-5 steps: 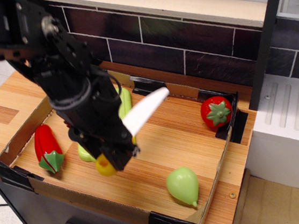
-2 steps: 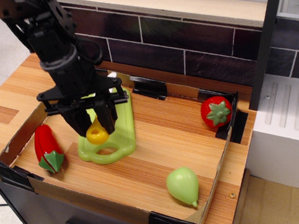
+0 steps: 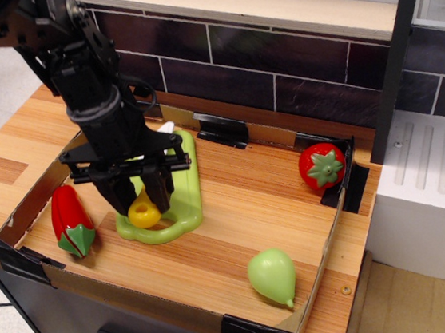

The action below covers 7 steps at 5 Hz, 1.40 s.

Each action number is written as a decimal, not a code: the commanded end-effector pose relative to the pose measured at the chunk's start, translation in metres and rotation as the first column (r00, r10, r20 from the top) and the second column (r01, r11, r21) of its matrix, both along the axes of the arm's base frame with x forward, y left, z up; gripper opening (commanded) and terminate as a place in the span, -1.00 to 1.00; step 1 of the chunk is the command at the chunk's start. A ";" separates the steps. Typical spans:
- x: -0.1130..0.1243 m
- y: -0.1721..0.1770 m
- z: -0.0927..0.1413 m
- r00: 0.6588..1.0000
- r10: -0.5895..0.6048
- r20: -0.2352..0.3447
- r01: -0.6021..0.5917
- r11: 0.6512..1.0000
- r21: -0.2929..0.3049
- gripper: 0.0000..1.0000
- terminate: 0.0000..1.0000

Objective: Put knife on cutting board

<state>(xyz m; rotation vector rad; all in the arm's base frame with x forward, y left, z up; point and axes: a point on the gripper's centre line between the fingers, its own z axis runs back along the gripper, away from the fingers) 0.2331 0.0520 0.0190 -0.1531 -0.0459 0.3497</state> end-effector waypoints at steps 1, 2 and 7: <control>-0.003 0.010 0.009 0.999 -0.036 0.031 0.035 0.999 0.041 1.00 -1.00; -0.003 0.006 0.019 0.994 -0.057 0.094 0.054 0.998 0.041 1.00 -1.00; 0.018 -0.019 0.079 0.936 -0.339 0.094 0.333 0.940 0.075 1.00 -1.00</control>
